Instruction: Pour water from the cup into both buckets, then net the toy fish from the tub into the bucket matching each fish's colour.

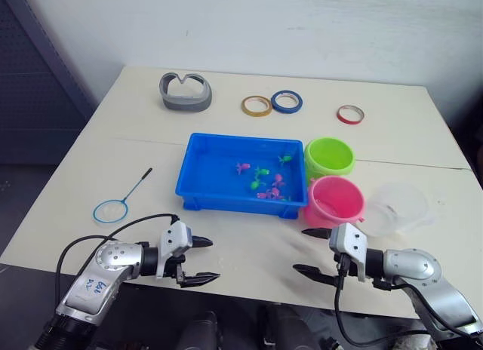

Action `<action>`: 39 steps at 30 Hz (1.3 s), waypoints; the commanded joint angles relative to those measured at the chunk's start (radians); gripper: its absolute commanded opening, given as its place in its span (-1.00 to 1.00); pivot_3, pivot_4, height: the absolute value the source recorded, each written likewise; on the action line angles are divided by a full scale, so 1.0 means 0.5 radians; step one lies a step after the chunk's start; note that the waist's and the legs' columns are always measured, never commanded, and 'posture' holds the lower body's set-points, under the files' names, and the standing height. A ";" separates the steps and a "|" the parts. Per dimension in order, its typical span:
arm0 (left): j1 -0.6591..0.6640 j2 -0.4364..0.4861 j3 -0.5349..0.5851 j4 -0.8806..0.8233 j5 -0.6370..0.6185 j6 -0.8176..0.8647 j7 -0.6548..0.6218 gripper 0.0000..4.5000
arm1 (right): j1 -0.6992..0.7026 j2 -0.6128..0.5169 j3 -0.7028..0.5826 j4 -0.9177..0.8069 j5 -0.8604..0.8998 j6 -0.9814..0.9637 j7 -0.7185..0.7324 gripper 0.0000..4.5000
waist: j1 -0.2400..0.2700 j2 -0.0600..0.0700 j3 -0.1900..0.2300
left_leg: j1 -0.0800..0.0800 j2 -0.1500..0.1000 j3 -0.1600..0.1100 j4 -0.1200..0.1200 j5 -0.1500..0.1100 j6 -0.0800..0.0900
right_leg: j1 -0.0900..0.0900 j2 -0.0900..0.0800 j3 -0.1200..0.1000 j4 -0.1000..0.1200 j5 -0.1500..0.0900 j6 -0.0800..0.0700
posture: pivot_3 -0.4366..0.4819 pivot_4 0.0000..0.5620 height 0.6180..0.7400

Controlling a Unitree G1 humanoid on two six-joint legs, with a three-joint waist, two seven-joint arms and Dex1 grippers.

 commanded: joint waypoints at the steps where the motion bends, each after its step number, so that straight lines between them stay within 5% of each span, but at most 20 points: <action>1: 0.071 0.017 0.031 -0.101 -0.031 -0.026 -0.021 0.97 | 0.004 -0.001 -0.033 -0.004 0.031 -0.030 0.021 1.00 | -0.002 0.000 0.000 | 0.000 0.000 0.000 0.000 0.000 0.000 | 0.000 0.000 0.000 0.000 0.000 0.000 | -0.05 -0.47 1.00; 10: -0.066 0.007 0.177 -0.356 -0.369 0.390 -0.011 0.97 | 0.158 0.008 -0.263 -0.203 0.150 0.144 -0.145 1.00 | 0.013 0.000 0.000 | 0.000 0.000 0.000 0.001 0.000 0.000 | 0.000 0.000 0.000 0.001 0.000 0.000 | -0.05 -0.47 1.00; 20: -0.800 0.086 0.248 -0.512 -0.894 0.864 -0.151 0.97 | 0.995 0.219 -1.220 -0.874 0.773 0.669 -0.575 1.00 | -0.010 0.000 0.000 | 0.000 0.000 0.000 0.000 0.006 -0.013 | 0.003 0.001 0.002 -0.001 0.000 0.001 | -0.05 -0.47 1.00; 28: -1.065 -0.008 0.184 -0.458 -0.910 0.872 -0.167 0.97 | 0.827 0.348 -1.550 -0.710 0.840 0.933 -1.159 1.00 | -0.044 0.000 0.000 | 0.005 0.000 0.000 -0.004 0.010 -0.019 | 0.005 0.003 0.002 0.003 0.000 0.001 | -0.05 -0.47 1.00; 39: -1.150 -0.092 0.132 -0.381 -0.822 0.811 -0.122 0.97 | 0.330 0.340 -1.336 -0.239 0.494 0.904 -1.428 1.00 | -0.040 0.001 0.000 | 0.003 0.000 0.001 -0.002 0.011 -0.019 | 0.002 0.003 0.004 0.004 0.000 0.001 | -0.05 -0.47 1.00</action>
